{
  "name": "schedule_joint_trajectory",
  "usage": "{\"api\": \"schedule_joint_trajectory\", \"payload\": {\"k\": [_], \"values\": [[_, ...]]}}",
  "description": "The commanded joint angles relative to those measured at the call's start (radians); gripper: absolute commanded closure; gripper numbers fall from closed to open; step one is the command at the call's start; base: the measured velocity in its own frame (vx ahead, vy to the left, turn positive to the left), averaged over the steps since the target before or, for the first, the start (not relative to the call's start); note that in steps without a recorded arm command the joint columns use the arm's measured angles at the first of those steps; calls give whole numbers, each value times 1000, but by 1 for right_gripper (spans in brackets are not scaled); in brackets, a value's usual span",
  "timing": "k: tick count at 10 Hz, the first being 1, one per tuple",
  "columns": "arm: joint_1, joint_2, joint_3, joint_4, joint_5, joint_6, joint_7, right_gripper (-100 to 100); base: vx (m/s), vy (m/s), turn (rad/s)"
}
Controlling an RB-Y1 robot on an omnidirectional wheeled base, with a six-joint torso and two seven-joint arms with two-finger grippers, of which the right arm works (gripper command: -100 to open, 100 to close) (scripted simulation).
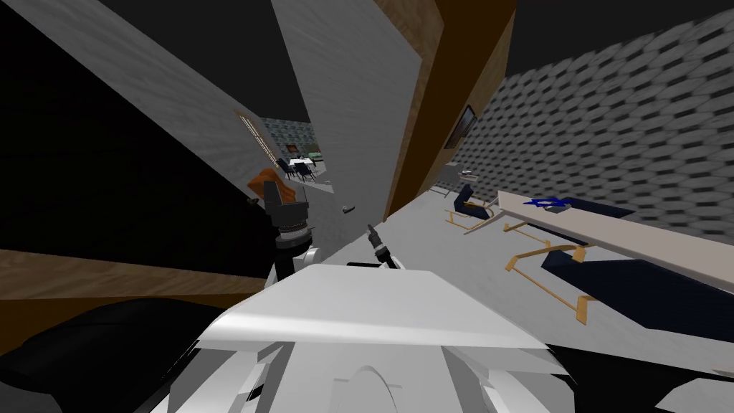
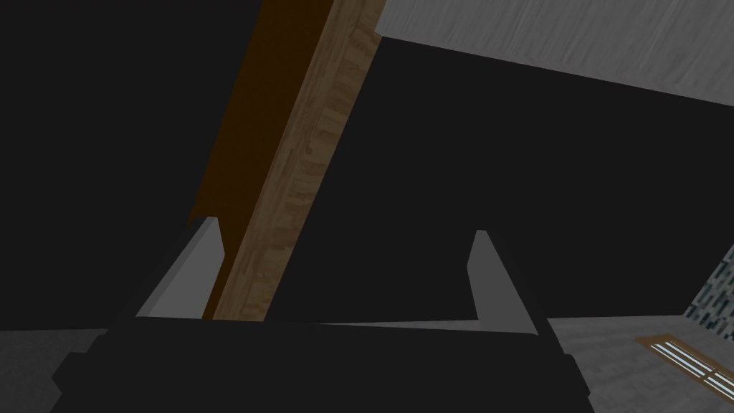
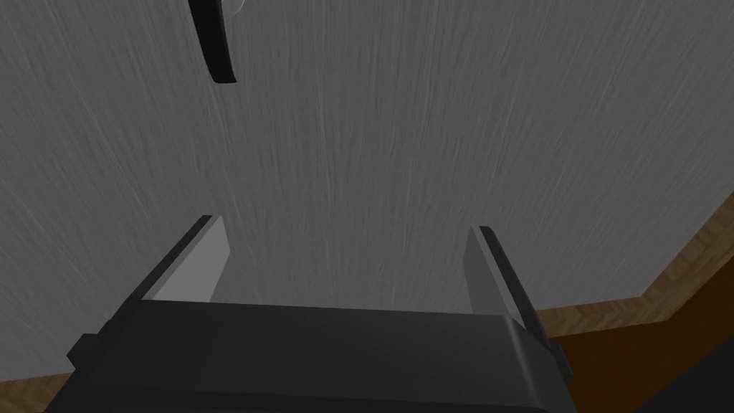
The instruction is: Push the door open
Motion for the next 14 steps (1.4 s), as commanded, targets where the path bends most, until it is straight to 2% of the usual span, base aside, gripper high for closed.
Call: {"api": "schedule_joint_trajectory", "payload": {"k": [1,3,6,9,14], "values": [[-12,0,23,40,-1,-7,-3,-100,133,98,-58],[-30,-1,53,92,-2,-14,-9,-100,121,65,-50],[-46,-2,78,136,-3,-20,-14,-100,108,58,-43],[-71,-3,117,205,-6,-30,-22,-100,126,65,-53],[-109,-3,176,310,-9,-45,-34,-100,170,87,-52]]}}
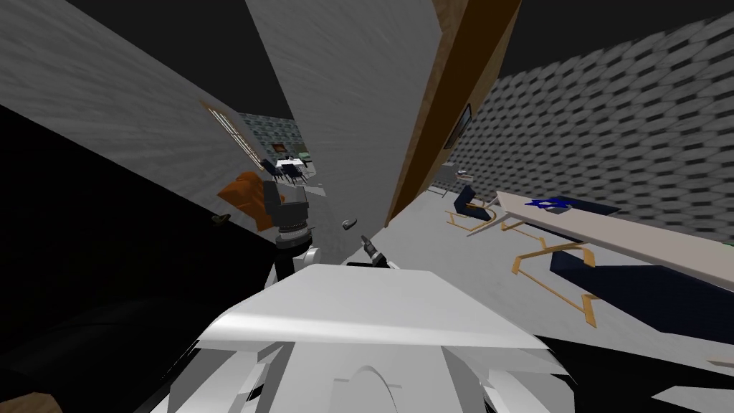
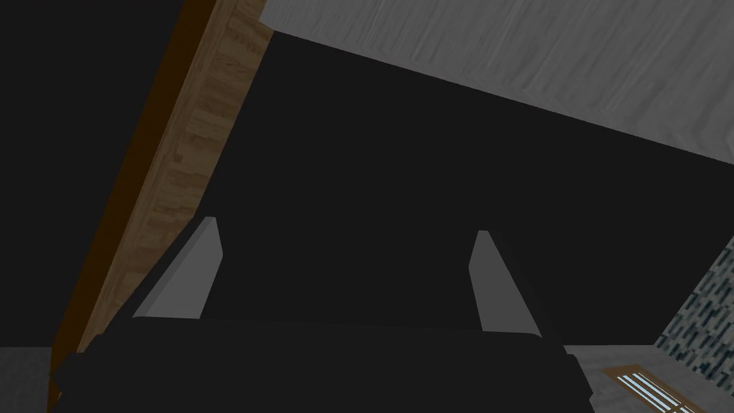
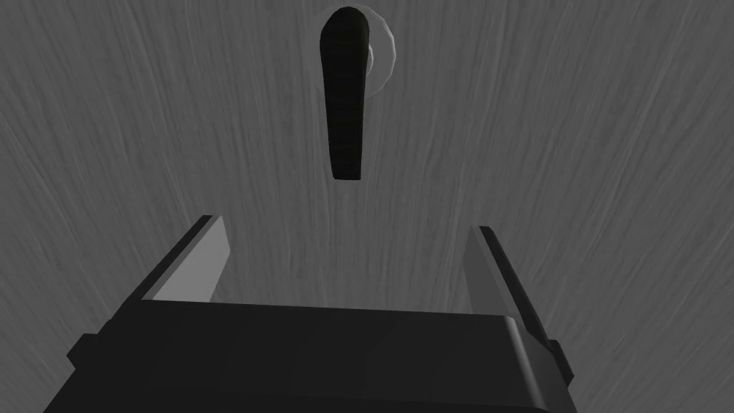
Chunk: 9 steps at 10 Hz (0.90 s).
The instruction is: Push the door open
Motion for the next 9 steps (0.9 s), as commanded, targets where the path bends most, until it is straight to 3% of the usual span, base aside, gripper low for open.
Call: {"api": "schedule_joint_trajectory", "payload": {"k": [1,3,9], "values": [[-12,3,15,30,-1,-4,-3,-100,191,83,-30],[-10,9,4,29,-1,-4,1,-100,113,66,20],[-20,31,-15,55,-2,-1,9,-100,142,150,30]]}}
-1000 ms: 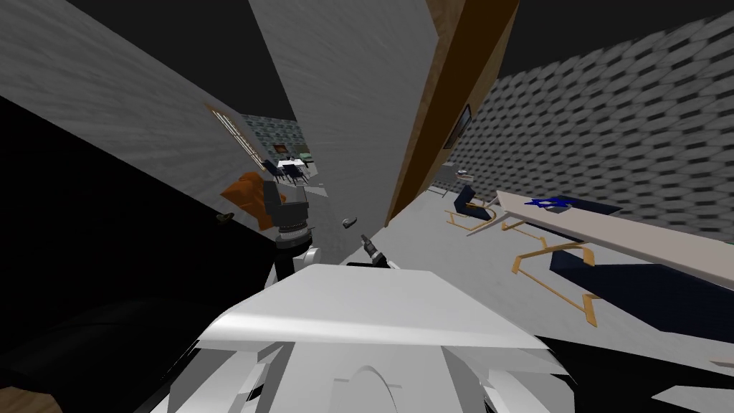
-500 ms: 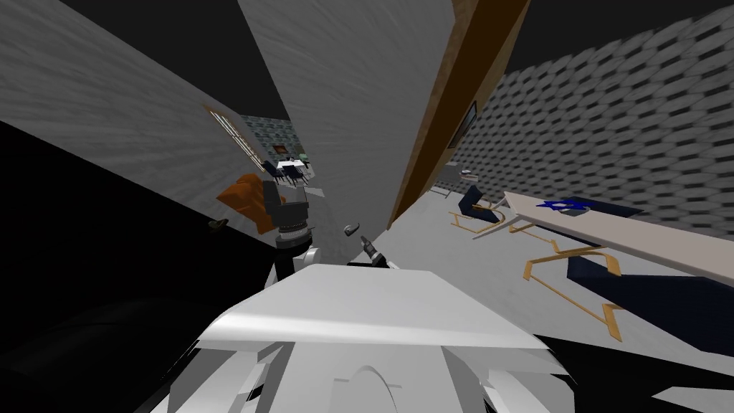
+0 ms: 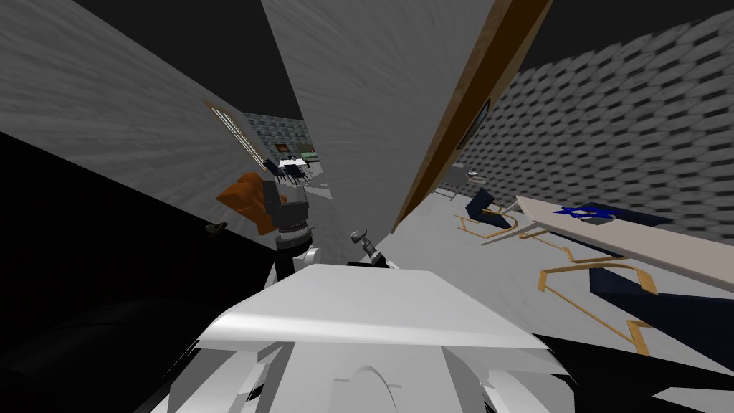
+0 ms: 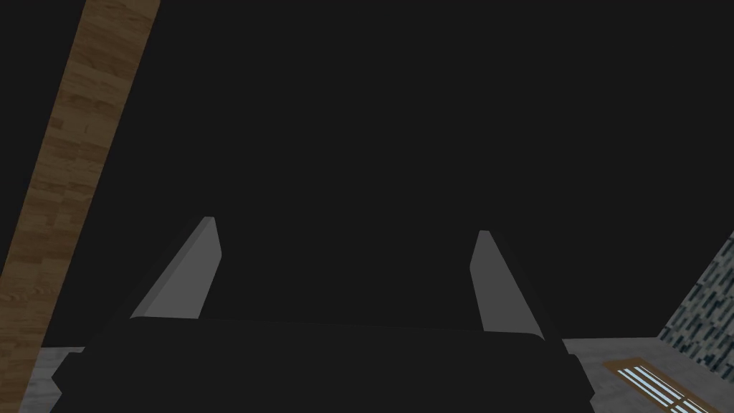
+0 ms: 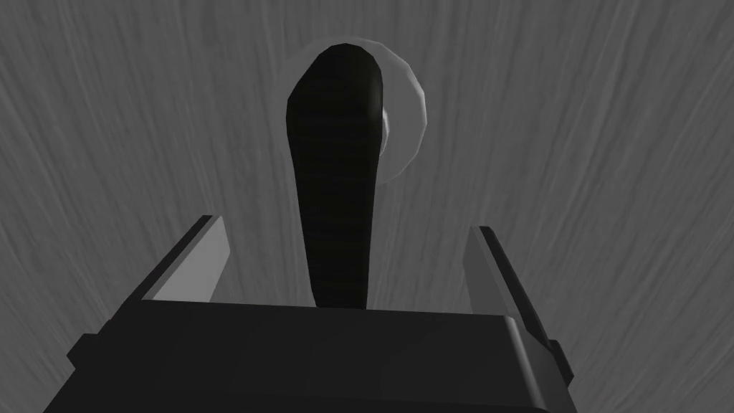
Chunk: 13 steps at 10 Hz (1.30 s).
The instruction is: Push the door open
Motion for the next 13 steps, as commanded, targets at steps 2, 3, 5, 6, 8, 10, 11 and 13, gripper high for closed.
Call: {"api": "schedule_joint_trajectory", "payload": {"k": [2,3,5,6,8,10,11,13], "values": [[-2,4,-3,5,0,0,1,-100,86,86,16],[-2,4,-3,5,0,0,1,100,-6,-6,-4],[-2,4,-3,5,0,0,1,100,-20,-20,2],[-2,4,-3,5,0,0,1,100,-12,-12,0],[-2,4,-3,5,0,0,1,100,-3,-2,0],[3,-1,-10,0,-3,0,4,-100,-131,-68,-76],[5,-3,-12,-2,-4,0,6,-100,-159,-77,-56],[9,-5,-18,-7,-6,-1,9,-100,-176,-101,-67]]}}
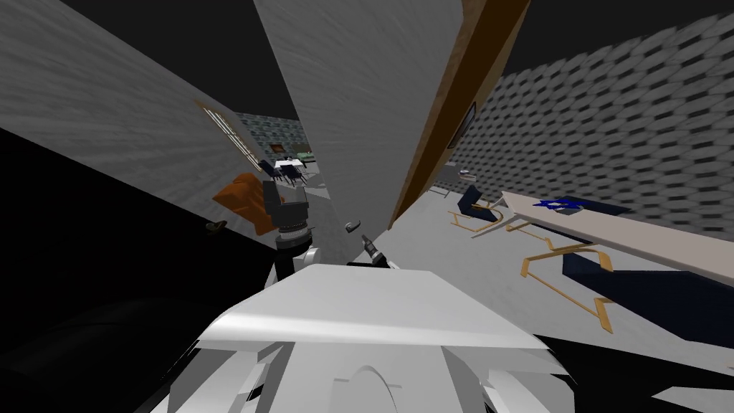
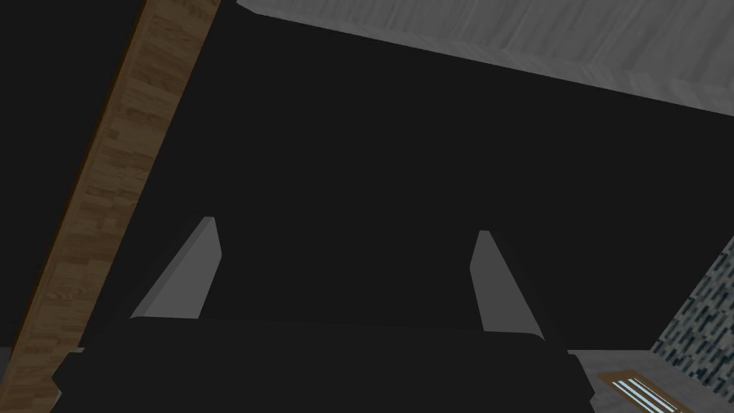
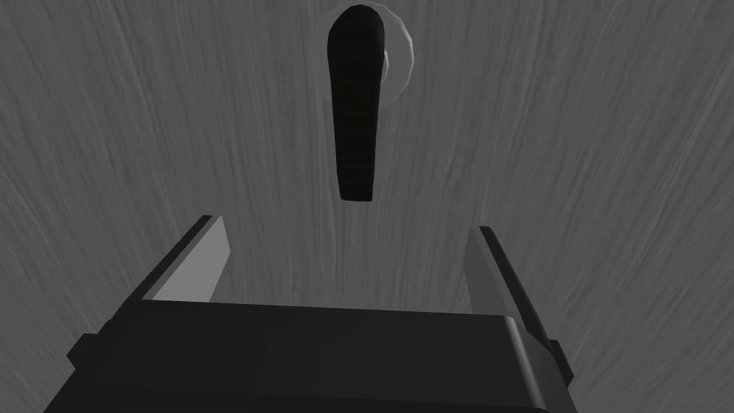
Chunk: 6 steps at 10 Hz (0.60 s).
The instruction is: Push the door open
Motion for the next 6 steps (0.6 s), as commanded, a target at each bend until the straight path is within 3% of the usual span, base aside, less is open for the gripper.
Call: {"api": "schedule_joint_trajectory", "payload": {"k": [1,3,6], "values": [[0,0,0,0,0,0,0,-100,-79,-40,-9],[-1,3,-6,8,-1,-6,4,-100,109,66,29],[-3,8,-13,17,-1,-13,8,-100,161,141,18]]}}
